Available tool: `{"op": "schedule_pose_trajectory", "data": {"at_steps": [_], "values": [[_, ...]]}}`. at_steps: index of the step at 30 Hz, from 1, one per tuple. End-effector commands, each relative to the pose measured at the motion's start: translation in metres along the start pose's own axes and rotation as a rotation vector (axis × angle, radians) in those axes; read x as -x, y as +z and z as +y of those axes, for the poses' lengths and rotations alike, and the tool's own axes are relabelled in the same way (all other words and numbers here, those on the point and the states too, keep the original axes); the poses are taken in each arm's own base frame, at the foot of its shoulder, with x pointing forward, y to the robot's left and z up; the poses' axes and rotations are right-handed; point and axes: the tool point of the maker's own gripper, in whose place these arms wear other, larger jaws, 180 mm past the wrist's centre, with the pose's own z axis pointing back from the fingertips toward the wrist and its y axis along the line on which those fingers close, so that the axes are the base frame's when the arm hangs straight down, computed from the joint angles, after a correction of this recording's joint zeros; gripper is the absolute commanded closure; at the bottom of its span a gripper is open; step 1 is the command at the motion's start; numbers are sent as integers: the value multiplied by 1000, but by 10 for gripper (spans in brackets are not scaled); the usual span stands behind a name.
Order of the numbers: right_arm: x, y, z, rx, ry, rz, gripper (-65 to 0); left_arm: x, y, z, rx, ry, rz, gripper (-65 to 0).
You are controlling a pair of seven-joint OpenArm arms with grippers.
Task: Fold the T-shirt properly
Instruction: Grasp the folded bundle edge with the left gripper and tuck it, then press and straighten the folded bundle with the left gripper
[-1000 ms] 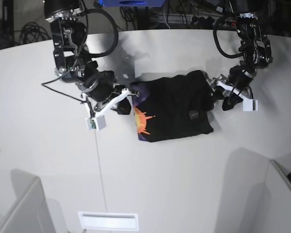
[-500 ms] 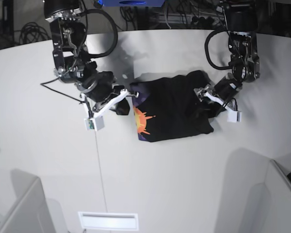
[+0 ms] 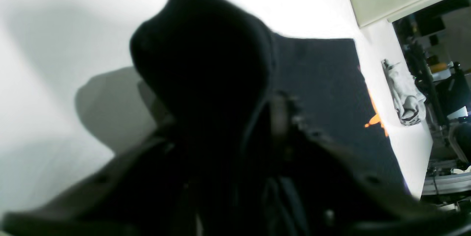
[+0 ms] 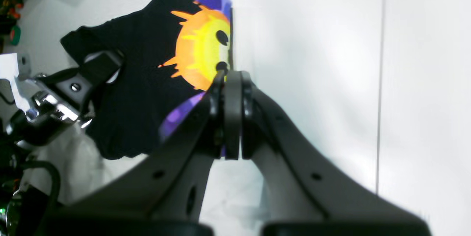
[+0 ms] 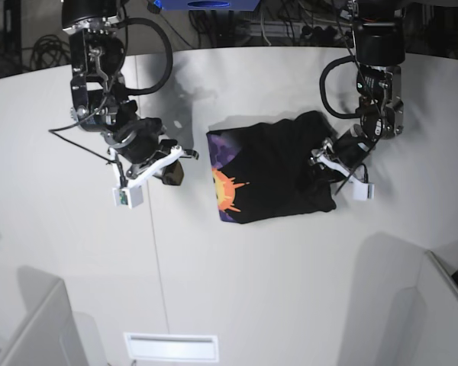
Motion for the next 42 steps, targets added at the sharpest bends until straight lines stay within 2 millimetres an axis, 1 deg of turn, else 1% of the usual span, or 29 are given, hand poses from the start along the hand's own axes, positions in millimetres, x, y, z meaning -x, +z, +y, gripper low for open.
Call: {"op": "schedule_pose_trajectory", "data": {"at_steps": [1,3,4,6,9,10,13,15,16,18,22,26,27,29,32,37,42], "values": [[-13,3,8,-26,13,-44,0,29,2,15,-58,38,101,-115],[-13,3,7,-24,14,-43,0,35,-4,8,-40,17,134,-28],[-13,3,7,-24,14,-43,0,42,-7,3,-28,2,159,0],[-12,3,7,-24,13,-41,0,46,-5,5,-30,-33,193,0],[-11,3,5,-21,10,-38,0,48,-5,2,-24,-56,212,0],[-12,4,1,-9,3,-42,0,45,-7,0,-19,-64,211,0],[-15,8,-14,25,-30,-59,0,37,-3,8,-36,-85,213,0],[-17,11,-23,46,-44,-68,0,36,-3,7,-33,-104,223,0],[-18,12,-28,58,-49,-71,0,35,0,11,-41,-127,239,0],[-16,17,-41,90,-70,-76,0,33,-3,8,-30,-183,272,0],[-17,26,-64,146,-107,-92,0,38,-5,5,-18,-257,337,0],[-16,37,-87,205,-145,-108,0,31,-14,-8,14,-360,382,0],[-16,40,-93,219,-153,-113,0,33,-15,-10,20,-384,402,0],[-15,46,-104,247,-172,-120,0,33,-21,-19,43,-444,435,0],[-12,54,-118,285,-195,-129,0,37,-25,-26,68,-538,501,0],[-12,68,-139,342,-229,-152,0,39,-37,-46,117,-681,575,0],[-6,77,-153,382,-254,-155,0,38,-48,-64,157,-829,640,0]]}}
